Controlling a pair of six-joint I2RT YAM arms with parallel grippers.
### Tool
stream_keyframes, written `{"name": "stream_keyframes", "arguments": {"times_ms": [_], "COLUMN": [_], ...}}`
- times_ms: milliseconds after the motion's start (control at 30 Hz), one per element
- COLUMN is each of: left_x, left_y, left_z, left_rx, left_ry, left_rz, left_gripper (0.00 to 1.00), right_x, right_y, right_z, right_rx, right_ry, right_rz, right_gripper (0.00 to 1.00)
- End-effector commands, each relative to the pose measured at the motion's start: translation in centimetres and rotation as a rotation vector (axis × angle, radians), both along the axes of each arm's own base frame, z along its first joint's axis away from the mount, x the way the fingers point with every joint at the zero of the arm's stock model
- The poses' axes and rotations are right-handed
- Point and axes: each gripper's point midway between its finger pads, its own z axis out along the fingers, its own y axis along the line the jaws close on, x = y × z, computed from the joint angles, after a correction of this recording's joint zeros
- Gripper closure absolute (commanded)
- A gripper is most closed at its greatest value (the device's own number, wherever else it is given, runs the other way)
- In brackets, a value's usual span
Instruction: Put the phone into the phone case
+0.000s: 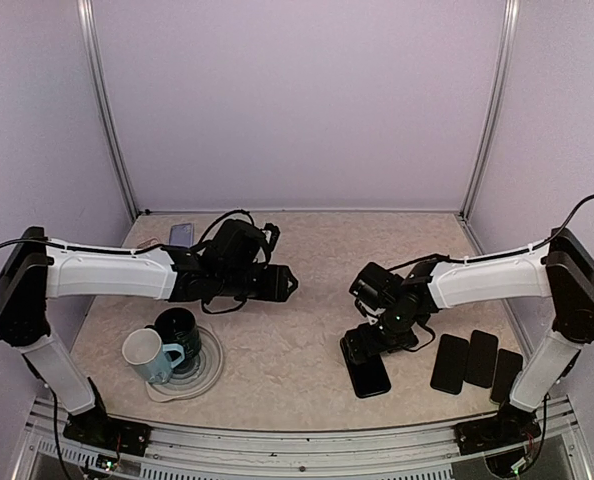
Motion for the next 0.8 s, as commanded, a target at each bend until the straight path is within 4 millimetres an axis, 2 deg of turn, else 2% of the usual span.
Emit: {"name": "stream_keyframes", "arguments": {"times_ms": [0,167,400,633,767], "left_x": [-0.7,-0.9,-1.0,-1.2,-1.2], "left_y": [0.2,0.0,0.3,0.5,0.7], "left_z": [-2.2,-3.1,-3.8,-4.8,-5.0], "left_rx": [0.072,0.084,0.100,0.116,0.121], "left_ry": [0.029,0.038,0.037,0.054,0.056], "left_rz": [-0.016,-0.029,-0.034,-0.037,-0.034], "left_gripper": [0.44,0.44,0.44,0.44,0.44], "right_x": [-0.5,-0.7,-1.1,-1.4,-0.7], "right_y": [1.1,2.4,2.0,3.4,3.4], "right_z": [-1.0,-1.0,-1.4,0.1,2.0], "right_rx": [-0.009,-0.011,-0.063,-0.038,-0.023], "right_ry": [0.035,0.029,0.039,0.032,-0.019], "right_rz": [0.003,0.032,0.030,0.058,0.040], "right_gripper": [0.01,0.01,0.01,0.01,0.01]}}
